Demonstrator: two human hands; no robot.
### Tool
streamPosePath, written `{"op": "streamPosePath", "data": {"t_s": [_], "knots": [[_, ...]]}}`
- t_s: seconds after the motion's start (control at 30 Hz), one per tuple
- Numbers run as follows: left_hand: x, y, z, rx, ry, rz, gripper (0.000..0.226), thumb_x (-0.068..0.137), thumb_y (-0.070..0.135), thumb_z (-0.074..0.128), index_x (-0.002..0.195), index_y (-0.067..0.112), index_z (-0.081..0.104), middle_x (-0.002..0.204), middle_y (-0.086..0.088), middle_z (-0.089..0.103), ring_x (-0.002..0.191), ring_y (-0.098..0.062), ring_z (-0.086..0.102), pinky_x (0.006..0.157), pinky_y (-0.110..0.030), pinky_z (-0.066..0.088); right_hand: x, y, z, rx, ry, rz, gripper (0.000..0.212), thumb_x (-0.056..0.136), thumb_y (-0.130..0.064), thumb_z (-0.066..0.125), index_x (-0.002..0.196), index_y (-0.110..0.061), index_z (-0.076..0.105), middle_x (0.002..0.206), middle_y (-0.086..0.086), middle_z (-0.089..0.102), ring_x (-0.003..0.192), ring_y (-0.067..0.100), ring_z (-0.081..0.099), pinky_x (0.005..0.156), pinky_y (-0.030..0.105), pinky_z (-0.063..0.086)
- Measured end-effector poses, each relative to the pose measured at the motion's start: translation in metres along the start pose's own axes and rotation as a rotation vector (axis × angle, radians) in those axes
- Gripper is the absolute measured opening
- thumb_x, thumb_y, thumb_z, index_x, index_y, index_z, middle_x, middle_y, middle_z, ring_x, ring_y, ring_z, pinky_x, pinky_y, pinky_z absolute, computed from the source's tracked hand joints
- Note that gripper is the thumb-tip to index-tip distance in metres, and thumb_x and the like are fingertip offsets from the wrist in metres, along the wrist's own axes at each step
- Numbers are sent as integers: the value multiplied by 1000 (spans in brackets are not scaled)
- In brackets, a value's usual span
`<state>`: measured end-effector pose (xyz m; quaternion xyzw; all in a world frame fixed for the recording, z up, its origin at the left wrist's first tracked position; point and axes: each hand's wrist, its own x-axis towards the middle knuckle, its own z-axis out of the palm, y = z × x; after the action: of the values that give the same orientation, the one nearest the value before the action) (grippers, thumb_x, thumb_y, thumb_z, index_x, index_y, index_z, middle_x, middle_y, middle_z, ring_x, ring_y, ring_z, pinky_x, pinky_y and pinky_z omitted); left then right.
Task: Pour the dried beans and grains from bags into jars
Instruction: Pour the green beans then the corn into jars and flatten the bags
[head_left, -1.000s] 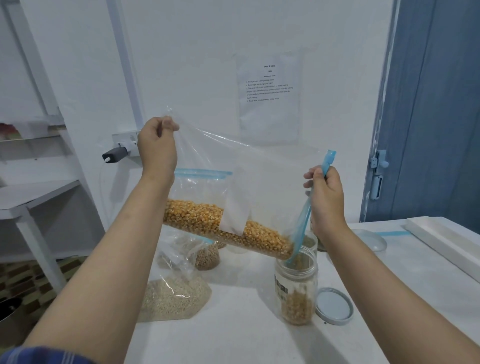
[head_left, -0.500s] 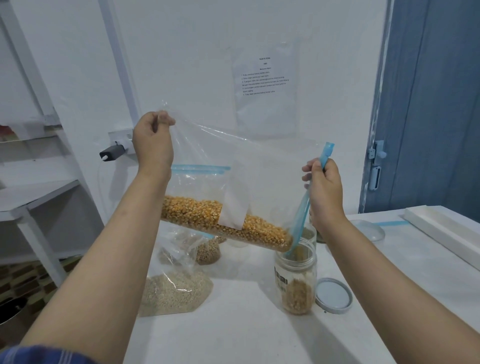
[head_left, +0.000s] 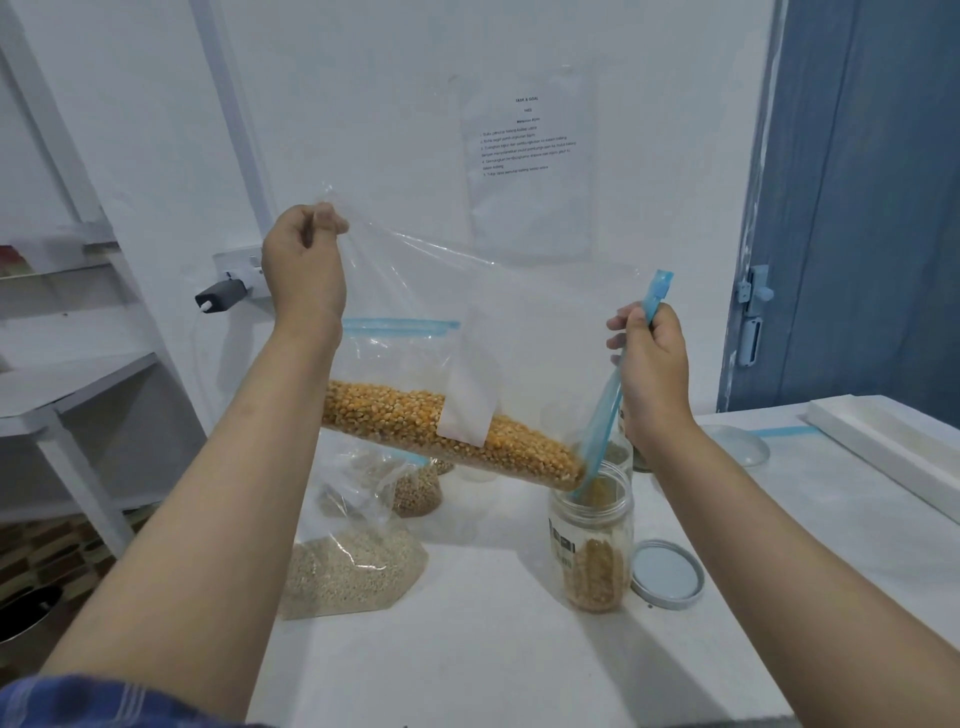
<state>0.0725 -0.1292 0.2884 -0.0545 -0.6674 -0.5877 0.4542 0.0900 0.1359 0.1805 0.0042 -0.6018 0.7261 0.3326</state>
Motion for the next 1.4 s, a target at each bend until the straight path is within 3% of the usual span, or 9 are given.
{"op": "streamPosePath", "data": {"t_s": [0.57,0.77,1.13,1.4], "knots": [[-1,0,2,-22,12,-14,30,101,24,49,73,30,59,80,16,59,76,2,52,90,-22,46,0,2,-1,3,4,2,18,106,-20,37,98,-18,53,92,-7,60,80,9,52,83,28,44],[-2,-1,4,-36,20,-18,30,101,21,50,73,28,58,77,16,59,72,10,53,89,-20,45,1,3,-1,-4,3,7,18,106,-21,37,98,-18,53,93,-7,60,80,9,52,85,30,45],[1,-2,3,-21,2,6,31,99,25,50,69,30,58,85,4,55,78,-6,49,81,-18,42,1,0,-3,-13,2,9,22,105,-20,37,91,-25,52,91,-8,60,78,9,51,80,25,42],[0,2,4,-23,11,7,31,99,23,51,70,30,58,79,13,57,77,-3,51,85,-19,44,0,-3,-4,13,-6,35,22,105,-18,38,89,-25,52,91,-7,60,79,10,51,81,26,41]]}}
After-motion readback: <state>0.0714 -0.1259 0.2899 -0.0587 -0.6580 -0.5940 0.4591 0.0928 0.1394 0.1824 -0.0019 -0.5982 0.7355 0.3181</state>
